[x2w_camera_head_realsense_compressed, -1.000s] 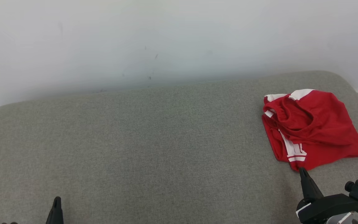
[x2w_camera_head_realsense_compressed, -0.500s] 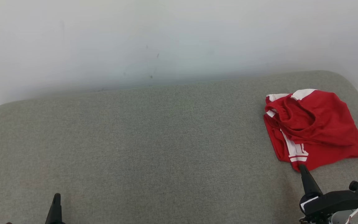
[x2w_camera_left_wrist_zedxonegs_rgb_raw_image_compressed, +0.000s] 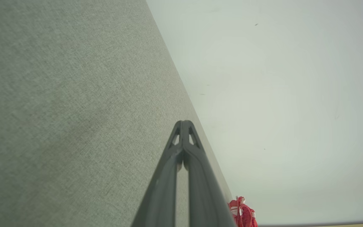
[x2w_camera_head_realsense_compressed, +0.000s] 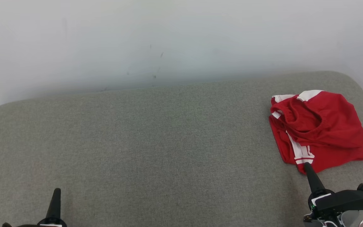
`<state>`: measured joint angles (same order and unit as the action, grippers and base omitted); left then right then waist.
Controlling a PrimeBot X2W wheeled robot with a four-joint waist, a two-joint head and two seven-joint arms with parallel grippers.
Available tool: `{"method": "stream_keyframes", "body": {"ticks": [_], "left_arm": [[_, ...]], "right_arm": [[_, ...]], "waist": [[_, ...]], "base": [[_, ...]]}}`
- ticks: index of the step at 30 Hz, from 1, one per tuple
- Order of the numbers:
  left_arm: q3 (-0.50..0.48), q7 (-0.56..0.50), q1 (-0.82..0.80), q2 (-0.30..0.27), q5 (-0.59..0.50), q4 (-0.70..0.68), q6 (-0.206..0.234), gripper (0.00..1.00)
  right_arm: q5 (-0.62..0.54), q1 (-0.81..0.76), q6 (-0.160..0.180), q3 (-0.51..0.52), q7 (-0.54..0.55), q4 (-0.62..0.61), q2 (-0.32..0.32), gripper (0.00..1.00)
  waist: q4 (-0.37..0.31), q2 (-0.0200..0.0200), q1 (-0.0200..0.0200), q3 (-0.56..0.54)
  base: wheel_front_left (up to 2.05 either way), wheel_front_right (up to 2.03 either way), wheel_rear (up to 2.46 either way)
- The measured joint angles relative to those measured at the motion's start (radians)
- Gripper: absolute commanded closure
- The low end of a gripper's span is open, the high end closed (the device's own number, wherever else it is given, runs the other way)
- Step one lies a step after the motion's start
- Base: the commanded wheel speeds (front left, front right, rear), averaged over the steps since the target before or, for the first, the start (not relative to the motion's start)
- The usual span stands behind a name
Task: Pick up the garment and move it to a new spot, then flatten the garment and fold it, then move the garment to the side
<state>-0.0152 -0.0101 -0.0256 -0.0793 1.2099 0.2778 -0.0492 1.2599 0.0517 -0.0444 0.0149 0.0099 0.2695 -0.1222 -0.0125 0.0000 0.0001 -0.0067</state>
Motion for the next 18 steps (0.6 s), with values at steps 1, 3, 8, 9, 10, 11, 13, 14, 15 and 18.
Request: {"method": "stream_keyframes", "body": {"ticks": [1, 3, 8, 9, 10, 11, 13, 14, 15, 18], "left_arm": [[-0.002, -0.003, -0.004, 0.001, 0.011, -0.001, -0.005, 1.00], [-0.006, -0.010, -0.006, 0.004, 0.032, 0.001, -0.009, 1.00], [-0.017, -0.030, -0.010, 0.012, 0.097, 0.004, -0.021, 1.00], [-0.021, -0.034, -0.013, 0.013, 0.116, 0.004, -0.023, 1.00], [-0.021, -0.034, -0.013, 0.013, 0.116, 0.004, -0.023, 1.00], [-0.024, -0.035, -0.018, 0.014, 0.129, 0.005, -0.023, 1.00], [-0.031, -0.043, -0.026, 0.016, 0.151, 0.005, -0.032, 1.00], [-0.033, -0.046, -0.026, 0.016, 0.164, 0.006, -0.035, 1.00], [-0.036, -0.051, -0.026, 0.017, 0.183, 0.007, -0.039, 1.00], [-0.042, -0.061, -0.026, 0.020, 0.215, 0.008, -0.042, 1.00]], "right_arm": [[0.011, 0.000, -0.001, 0.004, 0.000, 0.001, 0.002, 1.00], [0.038, 0.000, -0.009, 0.012, 0.009, 0.004, 0.008, 1.00], [0.094, 0.002, -0.018, 0.032, 0.027, 0.011, 0.021, 1.00], [0.106, 0.003, -0.021, 0.036, 0.032, 0.013, 0.024, 1.00], [0.106, 0.003, -0.021, 0.036, 0.032, 0.013, 0.024, 1.00], [0.116, 0.004, -0.027, 0.040, 0.035, 0.014, 0.027, 1.00], [0.135, 0.007, -0.028, 0.048, 0.043, 0.015, 0.030, 1.00], [0.149, 0.010, -0.032, 0.053, 0.044, 0.016, 0.033, 1.00], [0.162, 0.014, -0.035, 0.056, 0.047, 0.017, 0.035, 1.00], [0.191, 0.020, -0.044, 0.068, 0.057, 0.018, 0.044, 1.00]], "waist": [[0.000, 0.0000, 0.0000, 0.000], [0.001, 0.0000, 0.0000, 0.001], [0.003, 0.0000, 0.0000, 0.002], [0.004, 0.0000, 0.0000, 0.003], [0.004, 0.0000, 0.0000, 0.003], [0.004, 0.0000, 0.0000, 0.003], [0.005, 0.0000, 0.0000, 0.003], [0.006, 0.0000, 0.0000, 0.004], [0.006, 0.0000, 0.0000, 0.004], [0.007, 0.0000, 0.0000, 0.005]], "base": [[0.00, 0.00, 0.00], [0.00, 0.00, 0.00], [0.00, 0.00, 0.00], [0.00, 0.00, 0.00], [0.00, 0.00, 0.00], [0.00, 0.00, 0.00], [0.00, 0.00, 0.00], [0.00, 0.00, 0.00], [0.00, 0.00, 0.00], [0.00, 0.00, 0.00]]}}
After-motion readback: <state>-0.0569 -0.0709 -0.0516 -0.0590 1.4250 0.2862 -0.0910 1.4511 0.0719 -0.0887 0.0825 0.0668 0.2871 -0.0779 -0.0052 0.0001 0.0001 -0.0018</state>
